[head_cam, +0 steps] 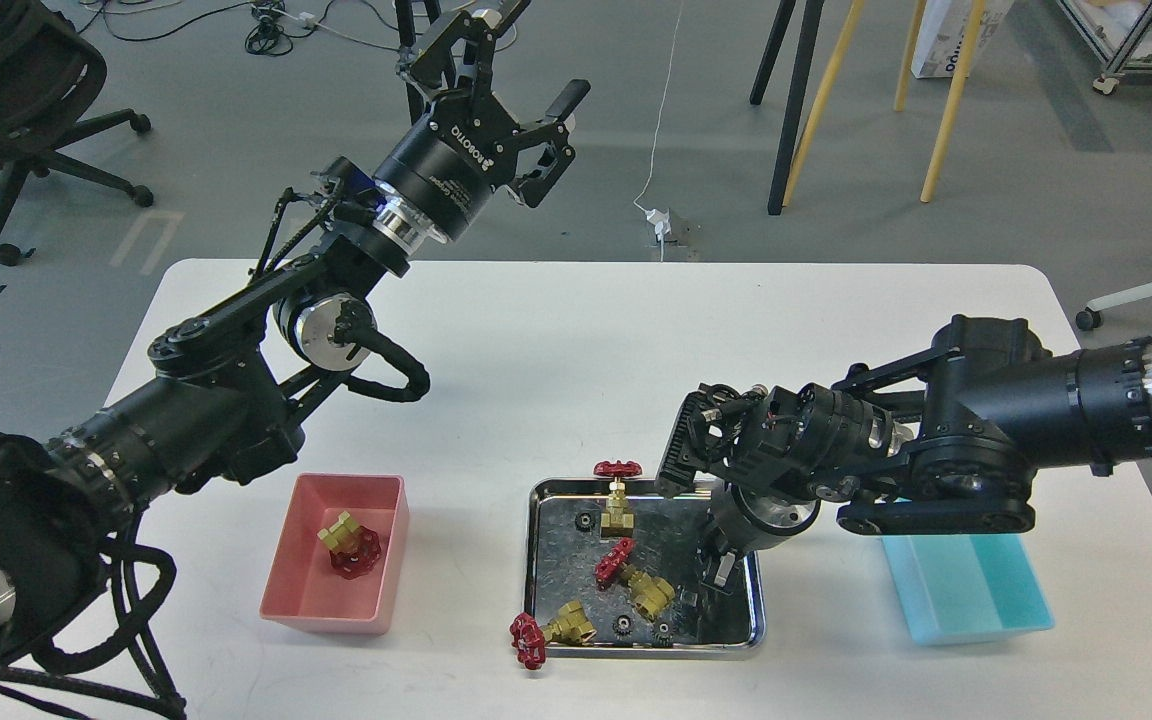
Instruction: Place valve in pink box and gear in blue box
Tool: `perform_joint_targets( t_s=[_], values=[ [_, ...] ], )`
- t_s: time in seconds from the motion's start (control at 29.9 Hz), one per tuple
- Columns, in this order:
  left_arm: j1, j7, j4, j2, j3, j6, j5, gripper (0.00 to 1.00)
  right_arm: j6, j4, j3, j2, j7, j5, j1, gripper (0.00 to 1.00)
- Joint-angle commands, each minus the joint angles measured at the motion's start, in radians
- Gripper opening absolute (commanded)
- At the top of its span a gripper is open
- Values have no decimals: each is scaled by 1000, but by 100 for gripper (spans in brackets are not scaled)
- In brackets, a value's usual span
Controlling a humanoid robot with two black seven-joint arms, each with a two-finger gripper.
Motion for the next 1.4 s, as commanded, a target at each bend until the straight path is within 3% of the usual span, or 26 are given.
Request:
perform_joint_targets(
  t_s=[0.0, 0.53, 0.84, 0.97, 1.04, 1.14, 1.27, 1.37],
  values=[
    [0, 0, 0, 0, 0, 0, 0, 82, 0, 11, 20, -58, 0, 3, 43, 13],
    [-2, 0, -5, -23, 8, 0, 0, 82, 0, 247, 18, -722, 0, -3, 111, 13],
    [-2, 0, -5, -43, 12, 0, 15, 82, 0, 260, 41, -775, -3, -8, -18, 22],
    [-2, 0, -5, -38, 14, 0, 17, 82, 0, 258, 69, -775, -3, -5, -49, 40],
    [-2, 0, -5, -38, 15, 0, 17, 82, 0, 257, 86, -775, -3, 3, -58, 57],
    [-2, 0, -5, -38, 15, 0, 17, 82, 0, 255, 115, -787, -5, 8, -67, 96],
    [-2, 0, -5, -31, 17, 0, 40, 82, 0, 200, 196, -801, -5, 47, -79, 100],
    [0, 0, 0, -14, 17, 0, 80, 82, 0, 128, 294, -795, -5, 219, -87, 100]
  ],
)
